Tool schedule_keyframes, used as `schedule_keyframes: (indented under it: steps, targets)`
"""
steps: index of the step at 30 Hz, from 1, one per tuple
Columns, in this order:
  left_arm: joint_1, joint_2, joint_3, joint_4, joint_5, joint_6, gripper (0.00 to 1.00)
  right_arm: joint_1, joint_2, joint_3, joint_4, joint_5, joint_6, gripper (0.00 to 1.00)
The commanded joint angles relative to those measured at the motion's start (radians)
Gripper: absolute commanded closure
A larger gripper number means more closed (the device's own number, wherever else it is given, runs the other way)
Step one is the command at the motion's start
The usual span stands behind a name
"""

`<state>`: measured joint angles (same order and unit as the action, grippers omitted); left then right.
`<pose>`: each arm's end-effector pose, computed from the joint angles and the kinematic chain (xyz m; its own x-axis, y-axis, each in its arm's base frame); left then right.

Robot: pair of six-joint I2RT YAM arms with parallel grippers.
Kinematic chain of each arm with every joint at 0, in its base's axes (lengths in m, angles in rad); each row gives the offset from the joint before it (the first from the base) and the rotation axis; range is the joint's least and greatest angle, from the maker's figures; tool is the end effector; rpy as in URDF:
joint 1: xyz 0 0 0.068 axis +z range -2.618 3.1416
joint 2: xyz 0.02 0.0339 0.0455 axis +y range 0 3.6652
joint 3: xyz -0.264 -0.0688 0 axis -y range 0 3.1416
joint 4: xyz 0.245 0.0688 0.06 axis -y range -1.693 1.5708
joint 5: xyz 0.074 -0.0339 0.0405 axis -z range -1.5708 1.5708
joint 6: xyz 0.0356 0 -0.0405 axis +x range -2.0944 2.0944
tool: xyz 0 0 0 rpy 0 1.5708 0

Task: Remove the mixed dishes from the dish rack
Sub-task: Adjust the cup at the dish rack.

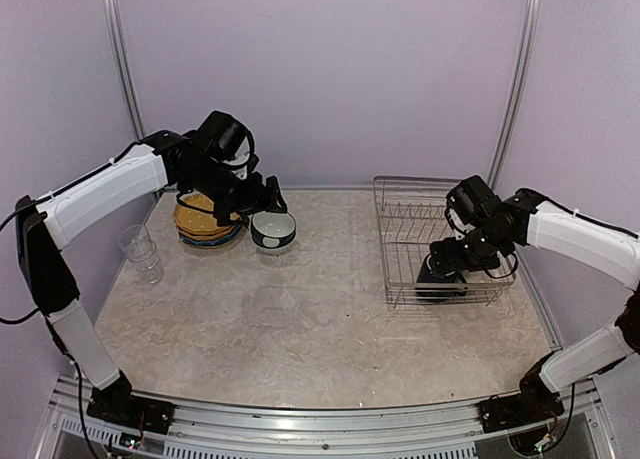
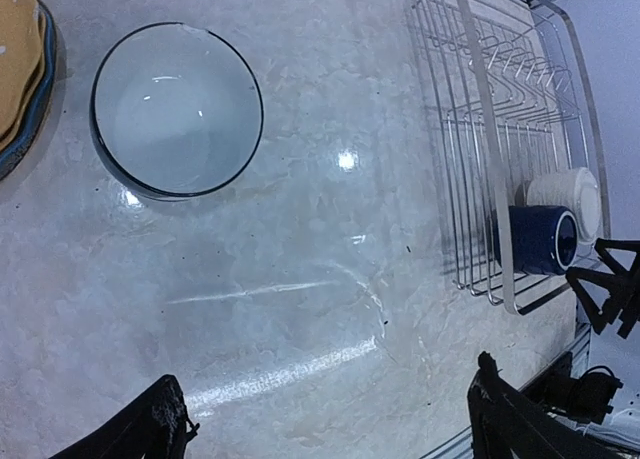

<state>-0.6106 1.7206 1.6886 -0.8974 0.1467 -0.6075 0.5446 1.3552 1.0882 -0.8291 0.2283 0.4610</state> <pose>0.3014 -0.2173 0.3392 -0.9037 -0.0568 -0.4244 0.1498 0.8866 -0.4377 0.2311 0.1306 0.2680 -0.8665 -0.0182 -0.4989 -0.0343 0.9991 0.0230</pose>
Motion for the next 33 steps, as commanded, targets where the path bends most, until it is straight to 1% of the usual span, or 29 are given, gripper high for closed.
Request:
schedule_keyframes:
  steps: [1,7,9,12,20,27,33]
  targets:
    - [-0.049,-0.055,-0.038,0.061,0.024,-0.046,0.06,-0.038,-0.039,-0.065,0.029,-0.133,-0.01,0.02]
    - [-0.09,-0.057,-0.054,0.085,0.056,-0.077,0.06,-0.076,-0.002,-0.088,0.093,-0.135,-0.018,0.03]
    - [-0.099,-0.058,-0.061,0.095,0.058,-0.082,0.06,-0.08,0.012,-0.095,0.123,-0.142,-0.018,0.07]
    - [-0.103,-0.061,-0.067,0.101,0.061,-0.086,0.06,-0.08,0.045,-0.092,0.162,-0.165,-0.017,0.14]
    - [-0.104,-0.073,-0.077,0.095,0.052,-0.089,0.06,-0.08,0.137,-0.04,0.239,-0.224,-0.01,0.23]
    - [-0.106,-0.078,-0.085,0.088,0.049,-0.093,0.06,-0.081,0.202,0.006,0.317,-0.28,0.032,0.23]
    - [-0.106,-0.076,-0.088,0.083,0.053,-0.094,0.06,-0.08,0.219,0.028,0.285,-0.268,0.01,0.21]
